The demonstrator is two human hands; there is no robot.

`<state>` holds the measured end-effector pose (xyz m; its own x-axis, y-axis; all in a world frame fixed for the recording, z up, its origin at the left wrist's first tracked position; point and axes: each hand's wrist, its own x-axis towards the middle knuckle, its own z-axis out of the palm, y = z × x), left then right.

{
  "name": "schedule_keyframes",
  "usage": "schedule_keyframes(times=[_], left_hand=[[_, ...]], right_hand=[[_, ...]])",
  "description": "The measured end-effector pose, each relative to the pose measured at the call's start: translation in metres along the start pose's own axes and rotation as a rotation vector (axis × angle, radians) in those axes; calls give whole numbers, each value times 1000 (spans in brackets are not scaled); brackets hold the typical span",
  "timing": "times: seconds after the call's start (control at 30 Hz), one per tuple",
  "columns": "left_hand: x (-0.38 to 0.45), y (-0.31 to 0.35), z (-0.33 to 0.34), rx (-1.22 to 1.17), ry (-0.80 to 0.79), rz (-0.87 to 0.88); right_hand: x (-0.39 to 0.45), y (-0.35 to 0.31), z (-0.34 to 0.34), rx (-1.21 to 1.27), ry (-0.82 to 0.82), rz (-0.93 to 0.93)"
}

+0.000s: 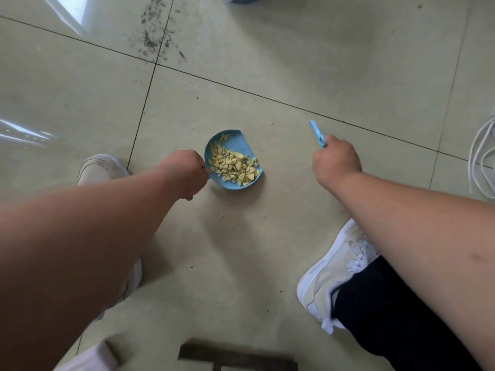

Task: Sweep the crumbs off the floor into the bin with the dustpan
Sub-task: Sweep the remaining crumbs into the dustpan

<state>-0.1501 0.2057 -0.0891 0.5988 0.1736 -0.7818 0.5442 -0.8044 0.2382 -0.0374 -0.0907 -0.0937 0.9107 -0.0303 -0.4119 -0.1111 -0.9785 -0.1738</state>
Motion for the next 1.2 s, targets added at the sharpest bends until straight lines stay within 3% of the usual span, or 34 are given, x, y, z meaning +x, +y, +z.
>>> schedule_keyframes(times=[0.1, 0.43, 0.63, 0.77, 0.87, 0.97, 1.2], left_hand=[[7, -7, 1, -11, 3, -12], [20, -14, -2, -27, 18, 15], [15, -16, -3, -43, 71, 29], [15, -15, -6, -76, 82, 16], [16, -16, -6, -115, 95, 11], [19, -16, -9, -113, 101, 1], [26, -16, -11, -125, 83, -20]], right_hand=[[-10, -7, 10, -134, -75, -130], [-60, -104, 46, 34, -285, -467], [-46, -101, 33, 153, -240, -467], [-7, -79, 12, 181, -48, -264], [17, -57, 4, 42, 8, -176], [19, -46, 6, -137, -51, -245], [-15, -78, 29, -100, -225, -471]])
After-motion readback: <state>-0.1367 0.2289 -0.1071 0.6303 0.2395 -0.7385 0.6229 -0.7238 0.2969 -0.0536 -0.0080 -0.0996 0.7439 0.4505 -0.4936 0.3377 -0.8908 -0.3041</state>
